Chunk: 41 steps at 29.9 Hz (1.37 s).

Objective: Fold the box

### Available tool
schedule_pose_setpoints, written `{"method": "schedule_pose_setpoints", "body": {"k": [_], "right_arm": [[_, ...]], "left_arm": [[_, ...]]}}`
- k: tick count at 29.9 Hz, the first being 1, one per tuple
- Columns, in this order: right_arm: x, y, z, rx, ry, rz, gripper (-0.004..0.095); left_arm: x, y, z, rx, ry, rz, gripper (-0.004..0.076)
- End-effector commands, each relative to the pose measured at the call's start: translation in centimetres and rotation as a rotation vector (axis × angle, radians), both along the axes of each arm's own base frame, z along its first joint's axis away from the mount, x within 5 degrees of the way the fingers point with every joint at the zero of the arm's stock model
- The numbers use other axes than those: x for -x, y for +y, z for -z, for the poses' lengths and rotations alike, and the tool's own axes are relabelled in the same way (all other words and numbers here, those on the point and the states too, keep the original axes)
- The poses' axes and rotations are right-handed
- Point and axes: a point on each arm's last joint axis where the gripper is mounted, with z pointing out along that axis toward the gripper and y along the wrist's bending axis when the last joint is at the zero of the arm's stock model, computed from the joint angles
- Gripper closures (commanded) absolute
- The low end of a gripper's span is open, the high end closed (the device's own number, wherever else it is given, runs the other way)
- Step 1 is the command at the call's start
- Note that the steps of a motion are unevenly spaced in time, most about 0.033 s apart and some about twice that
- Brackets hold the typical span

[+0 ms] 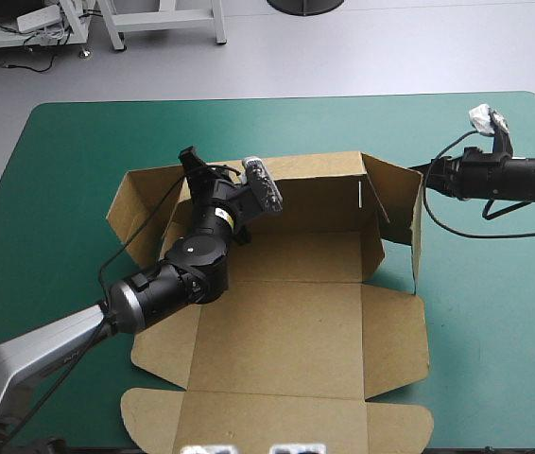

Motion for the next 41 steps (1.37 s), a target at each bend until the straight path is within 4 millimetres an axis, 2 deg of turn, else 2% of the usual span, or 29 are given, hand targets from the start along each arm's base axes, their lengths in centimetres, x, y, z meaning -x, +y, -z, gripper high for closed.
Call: {"method": "schedule_pose_setpoints", "body": {"k": [1, 7, 13, 23, 33, 41], "right_arm": [[1.3, 1.3, -3.5, -0.064, -0.084, -0.066, 0.0932], [1.4, 2.8, -3.3, -0.036, -0.074, -0.119, 0.0932], [1.4, 2.9, -3.2, -0.027, -0.074, -0.122, 0.0932], [1.4, 3.1, -3.4, -0.077, -0.034, -0.099, 0.0931], [3.5, 7.7, -4.5, -0.041, -0.048, -0.245, 0.0931], [3.5, 7.3, -4.7, 0.039, -0.087, -0.191, 0.0932]], "left_arm": [[0.3, 0.5, -2.5, 0.101, -0.086, -0.022, 0.0729], [0.3, 0.6, -2.6, 0.097, -0.09, -0.031, 0.0729], [0.2, 1.2, -2.8, 0.177, -0.112, -0.121, 0.0729], [0.3, 0.5, -2.7, 0.201, -0.094, -0.059, 0.0729], [0.3, 0.5, -2.5, 0.116, -0.09, -0.03, 0.0729], [0.3, 0.7, -2.5, 0.06, -0.088, -0.032, 0.0729]]}}
